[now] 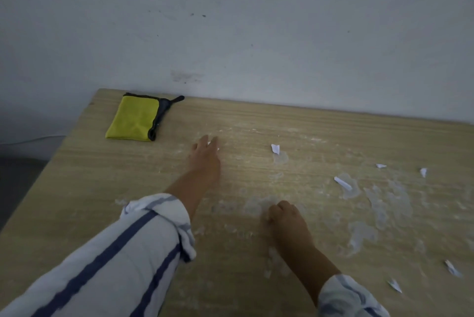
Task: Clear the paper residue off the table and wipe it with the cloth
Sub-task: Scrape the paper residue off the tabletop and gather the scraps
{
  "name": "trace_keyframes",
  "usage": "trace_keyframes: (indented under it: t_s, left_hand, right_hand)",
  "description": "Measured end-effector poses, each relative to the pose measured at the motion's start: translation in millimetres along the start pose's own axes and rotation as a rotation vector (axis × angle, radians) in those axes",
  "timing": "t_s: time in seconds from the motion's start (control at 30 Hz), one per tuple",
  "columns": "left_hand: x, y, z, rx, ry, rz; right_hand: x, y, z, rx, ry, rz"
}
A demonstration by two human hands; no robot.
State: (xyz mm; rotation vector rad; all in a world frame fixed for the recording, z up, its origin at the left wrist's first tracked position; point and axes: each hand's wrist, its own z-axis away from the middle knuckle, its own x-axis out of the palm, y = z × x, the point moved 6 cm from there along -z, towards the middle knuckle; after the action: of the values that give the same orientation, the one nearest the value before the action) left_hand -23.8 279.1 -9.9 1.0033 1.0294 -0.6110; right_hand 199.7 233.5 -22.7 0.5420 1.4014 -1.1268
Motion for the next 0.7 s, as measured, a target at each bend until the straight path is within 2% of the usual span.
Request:
trace_keyframes:
  t_s: [0.1, 0.23, 0.37, 0.7]
  left_hand:
    - [6, 1, -18, 0.081, -0.056, -0.110]
    - [4, 0, -10, 0.134, 0.048, -0.098]
    - [1, -4, 4, 0.109, 0.053, -0.013]
    - [4, -28, 64, 0.064, -0.058, 0.147]
  right_hand:
    - [-7, 14, -5, 0.087, -0.139, -0.176]
    - [-19, 26, -8, 0.087, -0.244, -0.335]
    - [-6, 18, -2, -0.048, -0.245, -0.198]
    - [6, 6, 10, -0.006, -0.202, 0.017]
